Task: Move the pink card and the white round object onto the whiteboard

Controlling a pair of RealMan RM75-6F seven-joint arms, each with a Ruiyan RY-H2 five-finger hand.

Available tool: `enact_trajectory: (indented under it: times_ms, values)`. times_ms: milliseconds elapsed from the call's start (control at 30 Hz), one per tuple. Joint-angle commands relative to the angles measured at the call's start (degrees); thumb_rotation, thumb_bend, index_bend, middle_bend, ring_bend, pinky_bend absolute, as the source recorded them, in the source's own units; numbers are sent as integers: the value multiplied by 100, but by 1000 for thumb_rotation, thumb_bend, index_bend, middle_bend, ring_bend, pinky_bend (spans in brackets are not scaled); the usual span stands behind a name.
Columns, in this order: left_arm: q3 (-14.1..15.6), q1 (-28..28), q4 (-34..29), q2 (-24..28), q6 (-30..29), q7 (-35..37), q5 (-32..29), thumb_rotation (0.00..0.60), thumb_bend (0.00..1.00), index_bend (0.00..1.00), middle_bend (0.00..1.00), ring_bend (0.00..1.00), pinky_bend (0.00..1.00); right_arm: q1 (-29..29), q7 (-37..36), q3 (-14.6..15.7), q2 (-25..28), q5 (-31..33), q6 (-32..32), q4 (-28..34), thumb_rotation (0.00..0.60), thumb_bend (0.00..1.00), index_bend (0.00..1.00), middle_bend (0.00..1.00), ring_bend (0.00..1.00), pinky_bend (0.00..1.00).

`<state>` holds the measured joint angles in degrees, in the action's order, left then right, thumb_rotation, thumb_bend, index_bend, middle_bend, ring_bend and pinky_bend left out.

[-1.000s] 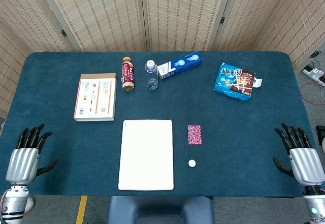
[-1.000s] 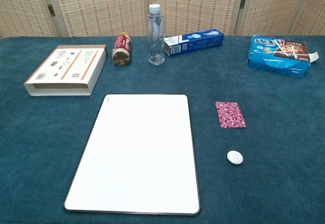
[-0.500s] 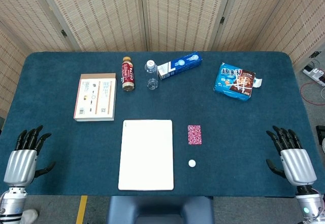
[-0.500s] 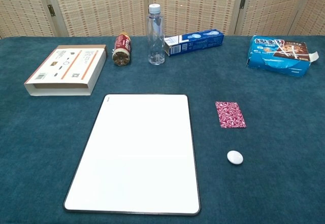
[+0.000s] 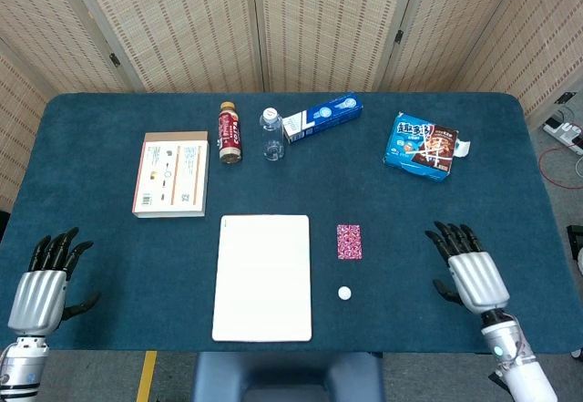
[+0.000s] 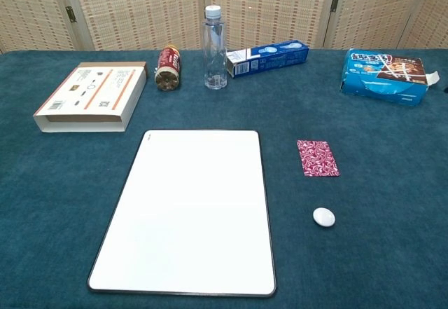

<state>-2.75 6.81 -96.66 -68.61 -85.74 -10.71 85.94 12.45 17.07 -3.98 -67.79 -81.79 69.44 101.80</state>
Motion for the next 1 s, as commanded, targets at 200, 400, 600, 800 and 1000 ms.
enact_trajectory:
  times_ms: [200,400,600,800,1000]
  values:
    - [34,-60,95,23,-78,170,62,600,223,217,90,103,0,987,761,-400,-441,1053,-1183,275,600,249,116,59,9,0]
    - [52,-121,158,44,-132,264,55,600,224,216,90,103,0,1480,1365,-558,-830,1838,-1417,179,600,244,155,53,0,0]
    - [58,-121,163,57,-121,314,84,600,224,216,91,103,0,1998,1986,-662,-1188,2761,-1524,59,600,243,155,34,0,0]
    - [68,-107,190,45,-95,314,121,600,224,216,90,103,0,2376,2490,-712,-1519,3677,-1237,-37,600,242,155,16,20,0]
    - [70,-97,209,29,-84,332,148,600,224,217,91,103,0,2699,2724,-721,-1792,4404,-1117,-264,600,242,155,7,13,0]
